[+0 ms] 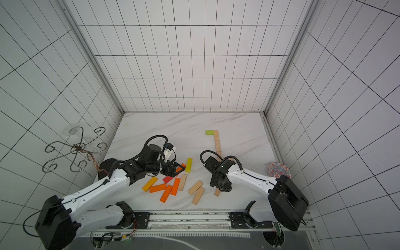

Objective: Assemble a giraffe with building blocks
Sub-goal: Pick up the building block from the center of the board.

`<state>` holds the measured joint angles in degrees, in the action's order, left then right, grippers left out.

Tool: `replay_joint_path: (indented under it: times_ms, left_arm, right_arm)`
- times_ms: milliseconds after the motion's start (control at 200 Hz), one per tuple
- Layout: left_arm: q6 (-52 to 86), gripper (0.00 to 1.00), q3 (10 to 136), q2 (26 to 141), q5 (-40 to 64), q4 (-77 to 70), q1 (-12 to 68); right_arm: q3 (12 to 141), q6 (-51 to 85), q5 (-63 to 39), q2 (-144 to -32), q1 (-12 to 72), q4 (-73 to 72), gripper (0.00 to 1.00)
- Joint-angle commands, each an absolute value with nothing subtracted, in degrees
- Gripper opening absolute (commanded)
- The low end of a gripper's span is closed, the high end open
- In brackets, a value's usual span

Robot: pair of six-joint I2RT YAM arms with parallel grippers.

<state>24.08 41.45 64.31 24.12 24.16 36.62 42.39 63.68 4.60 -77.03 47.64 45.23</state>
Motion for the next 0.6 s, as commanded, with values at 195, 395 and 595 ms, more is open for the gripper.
replay_joint_path:
  times_ms: [195,395,595]
  left_arm:
    - [24.8,0.83,40.6,65.8,24.1,21.3,37.1]
    - [24.7,0.83,41.0,66.0,24.3,20.8,37.1]
    - [25.3,0.83,41.7,66.5,25.0,19.3,37.2]
  right_arm:
    - [36.8,67.4,3.6,-79.7,48.2,40.6,0.48]
    - [35.9,68.9,3.9,-79.6,48.1,40.2,0.32]
    - [36.5,69.2,4.1,-76.4,45.3,41.2,0.12]
